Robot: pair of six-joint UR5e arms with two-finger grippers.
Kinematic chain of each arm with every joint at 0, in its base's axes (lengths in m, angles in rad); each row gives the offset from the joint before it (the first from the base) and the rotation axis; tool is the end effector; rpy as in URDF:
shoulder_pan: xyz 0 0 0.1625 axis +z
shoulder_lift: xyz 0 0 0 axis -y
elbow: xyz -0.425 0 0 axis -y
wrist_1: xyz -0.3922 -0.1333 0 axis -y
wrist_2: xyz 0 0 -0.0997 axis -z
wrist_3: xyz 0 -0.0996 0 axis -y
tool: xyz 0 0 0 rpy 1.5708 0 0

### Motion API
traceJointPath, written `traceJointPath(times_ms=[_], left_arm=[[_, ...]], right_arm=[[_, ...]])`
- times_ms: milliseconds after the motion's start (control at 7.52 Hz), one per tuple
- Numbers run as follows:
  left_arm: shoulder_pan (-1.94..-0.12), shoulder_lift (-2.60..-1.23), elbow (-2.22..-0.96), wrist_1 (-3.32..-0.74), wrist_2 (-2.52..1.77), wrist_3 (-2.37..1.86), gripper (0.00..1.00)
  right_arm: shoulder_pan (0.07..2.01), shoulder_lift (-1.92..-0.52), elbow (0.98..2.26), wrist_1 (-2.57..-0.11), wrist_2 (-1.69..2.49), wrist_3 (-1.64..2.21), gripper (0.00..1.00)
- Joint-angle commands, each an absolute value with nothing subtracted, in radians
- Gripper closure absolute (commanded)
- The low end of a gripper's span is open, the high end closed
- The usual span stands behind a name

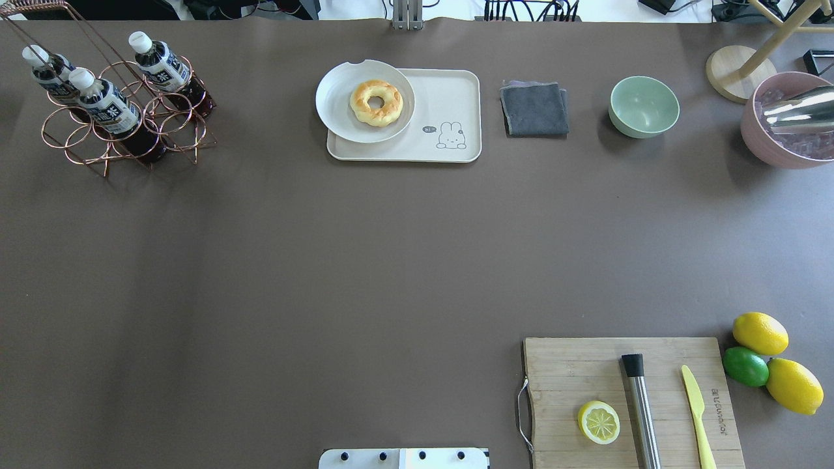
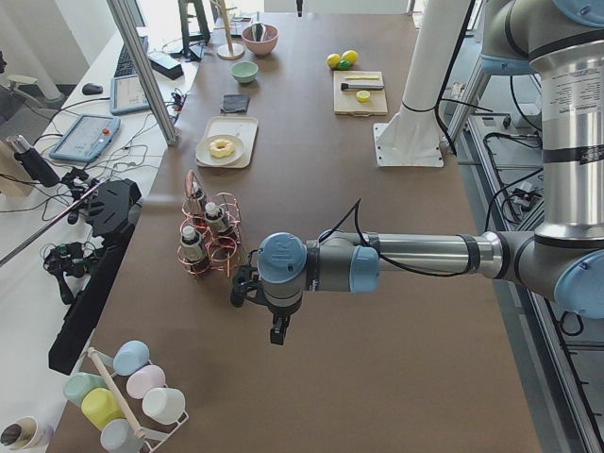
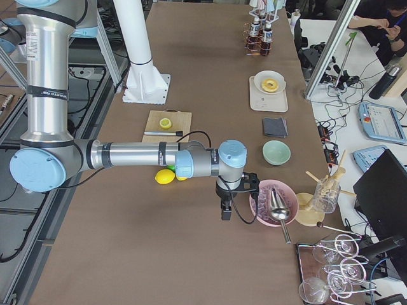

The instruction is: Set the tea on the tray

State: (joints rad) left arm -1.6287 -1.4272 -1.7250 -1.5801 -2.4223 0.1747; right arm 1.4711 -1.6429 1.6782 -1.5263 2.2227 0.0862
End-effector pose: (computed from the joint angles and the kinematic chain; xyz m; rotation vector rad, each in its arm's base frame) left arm -0.0833 -0.4282 0.6426 0.1174 0.8441 0.1181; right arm 0.0260 -0.4720 0.6435 0.0161 -0.6559 -0.0390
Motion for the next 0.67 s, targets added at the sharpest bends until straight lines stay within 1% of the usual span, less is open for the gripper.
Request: traceJointPath(times_ms=[0,532], left_arm=[[-1.629,-1.488,-1.721,-1.592,-2.424,0.179,0.01],[-1.628,-1.486,-1.723,-1.676,-2.424,0.183,0.01]], right_arm=[[1.471,-1.643,1.678,-1.526,2.223,0.084,0.00],[1.471,-1.643,1.678,-1.526,2.223,0.083,0.00]])
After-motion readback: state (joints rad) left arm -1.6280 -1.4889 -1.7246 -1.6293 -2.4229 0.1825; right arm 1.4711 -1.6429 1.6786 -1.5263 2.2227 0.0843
